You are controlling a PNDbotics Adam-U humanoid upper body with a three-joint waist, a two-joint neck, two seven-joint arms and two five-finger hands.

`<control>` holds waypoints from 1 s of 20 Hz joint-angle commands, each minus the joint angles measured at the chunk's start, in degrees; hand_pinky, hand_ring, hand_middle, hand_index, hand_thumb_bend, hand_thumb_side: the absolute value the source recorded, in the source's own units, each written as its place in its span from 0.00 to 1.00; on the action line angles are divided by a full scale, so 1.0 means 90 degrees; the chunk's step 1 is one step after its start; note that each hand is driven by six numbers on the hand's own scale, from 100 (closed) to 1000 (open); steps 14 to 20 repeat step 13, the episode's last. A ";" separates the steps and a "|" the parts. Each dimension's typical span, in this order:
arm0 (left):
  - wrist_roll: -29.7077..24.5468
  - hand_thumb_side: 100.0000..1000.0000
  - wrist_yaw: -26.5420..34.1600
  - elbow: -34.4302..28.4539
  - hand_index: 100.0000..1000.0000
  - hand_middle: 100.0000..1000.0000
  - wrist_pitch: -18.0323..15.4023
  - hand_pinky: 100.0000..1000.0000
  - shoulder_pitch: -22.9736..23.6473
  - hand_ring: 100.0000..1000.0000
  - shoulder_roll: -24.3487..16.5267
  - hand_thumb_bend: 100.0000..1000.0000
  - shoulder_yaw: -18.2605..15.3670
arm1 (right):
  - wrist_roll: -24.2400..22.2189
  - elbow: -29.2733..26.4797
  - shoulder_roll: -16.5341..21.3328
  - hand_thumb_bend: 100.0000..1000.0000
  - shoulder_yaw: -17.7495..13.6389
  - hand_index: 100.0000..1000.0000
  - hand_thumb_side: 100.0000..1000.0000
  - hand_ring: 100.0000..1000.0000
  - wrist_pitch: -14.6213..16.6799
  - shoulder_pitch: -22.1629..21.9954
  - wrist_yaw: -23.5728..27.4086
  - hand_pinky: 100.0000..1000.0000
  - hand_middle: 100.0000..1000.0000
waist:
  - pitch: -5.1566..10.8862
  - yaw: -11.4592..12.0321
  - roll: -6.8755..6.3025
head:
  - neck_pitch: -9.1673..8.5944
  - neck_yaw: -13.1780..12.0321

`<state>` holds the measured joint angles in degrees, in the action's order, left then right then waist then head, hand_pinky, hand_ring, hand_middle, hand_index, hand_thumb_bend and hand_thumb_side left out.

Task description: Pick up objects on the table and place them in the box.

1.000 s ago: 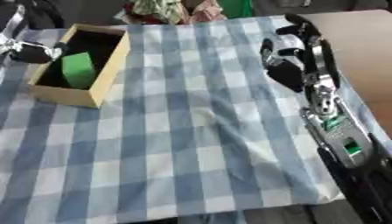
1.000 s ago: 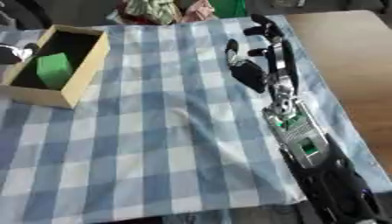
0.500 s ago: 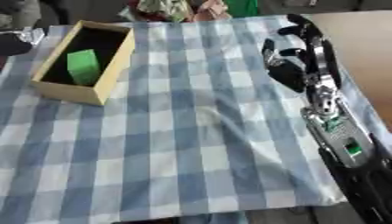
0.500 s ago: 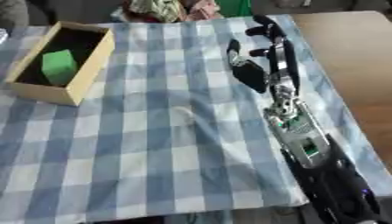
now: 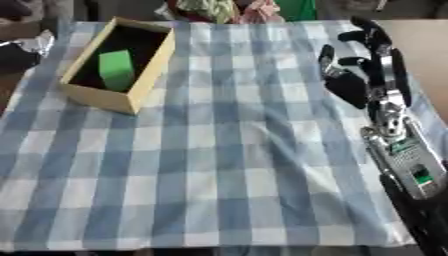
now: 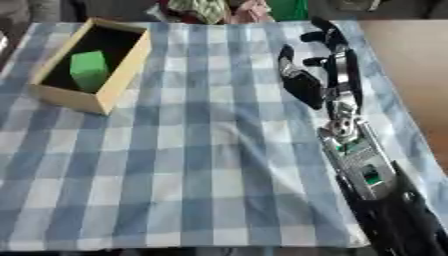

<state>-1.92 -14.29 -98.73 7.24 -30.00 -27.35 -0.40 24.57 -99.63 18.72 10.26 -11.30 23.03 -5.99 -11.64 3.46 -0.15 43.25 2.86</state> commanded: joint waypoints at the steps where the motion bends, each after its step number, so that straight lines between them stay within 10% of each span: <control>1: 0.0078 0.00 0.0176 -0.0159 0.79 0.57 -0.0033 0.63 -0.0032 0.58 -0.0051 0.20 -0.0110 | 0.0052 -0.0132 0.0041 0.06 -0.0055 0.88 0.01 0.92 0.0023 0.0090 0.0055 0.62 0.65 | 0.0082 -0.0017 0.0000 | -0.0003 -0.0062; 20: 0.0198 0.00 0.0432 -0.0086 0.79 0.56 -0.0096 0.62 0.0028 0.57 0.0071 0.16 -0.0082 | 0.0110 -0.0128 0.0022 0.05 -0.0083 0.88 0.01 0.92 0.0043 0.0075 0.0082 0.62 0.65 | 0.0097 -0.0014 0.0036 | -0.0003 -0.0030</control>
